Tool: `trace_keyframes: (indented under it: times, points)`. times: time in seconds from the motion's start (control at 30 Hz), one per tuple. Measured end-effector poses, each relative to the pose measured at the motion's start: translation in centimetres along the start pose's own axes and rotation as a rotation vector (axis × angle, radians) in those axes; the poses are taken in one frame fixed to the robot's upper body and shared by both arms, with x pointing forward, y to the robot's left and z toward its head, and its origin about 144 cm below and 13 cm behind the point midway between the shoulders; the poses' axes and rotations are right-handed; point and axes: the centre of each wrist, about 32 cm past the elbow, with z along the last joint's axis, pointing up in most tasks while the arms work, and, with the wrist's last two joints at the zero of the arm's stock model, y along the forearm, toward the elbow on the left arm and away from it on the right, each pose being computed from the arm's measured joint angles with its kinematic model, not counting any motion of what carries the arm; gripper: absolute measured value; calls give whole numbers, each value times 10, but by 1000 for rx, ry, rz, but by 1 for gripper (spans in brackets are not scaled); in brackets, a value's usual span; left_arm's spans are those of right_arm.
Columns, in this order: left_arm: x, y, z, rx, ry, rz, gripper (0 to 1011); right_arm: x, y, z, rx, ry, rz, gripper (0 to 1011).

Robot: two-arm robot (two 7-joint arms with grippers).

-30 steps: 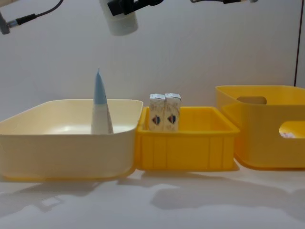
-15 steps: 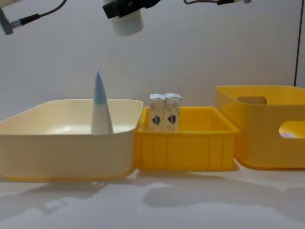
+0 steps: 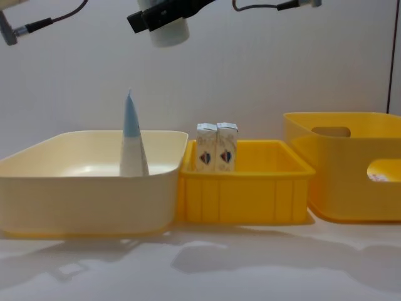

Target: Bimanual collaborative sorting of washing and personal care products

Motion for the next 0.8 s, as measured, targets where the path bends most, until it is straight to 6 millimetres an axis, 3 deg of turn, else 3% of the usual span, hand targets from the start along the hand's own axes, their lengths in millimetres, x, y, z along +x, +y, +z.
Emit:
trace_keyframes:
  times: [0.47, 0.8]
  points:
    - [-1, 0, 0, 3, 0, 3, 235, 0, 6, 2, -10, -7, 8, 1002]
    - [-1, 0, 0, 4, -2, 5, 234, 0, 9, 3, -12, -8, 13, 783]
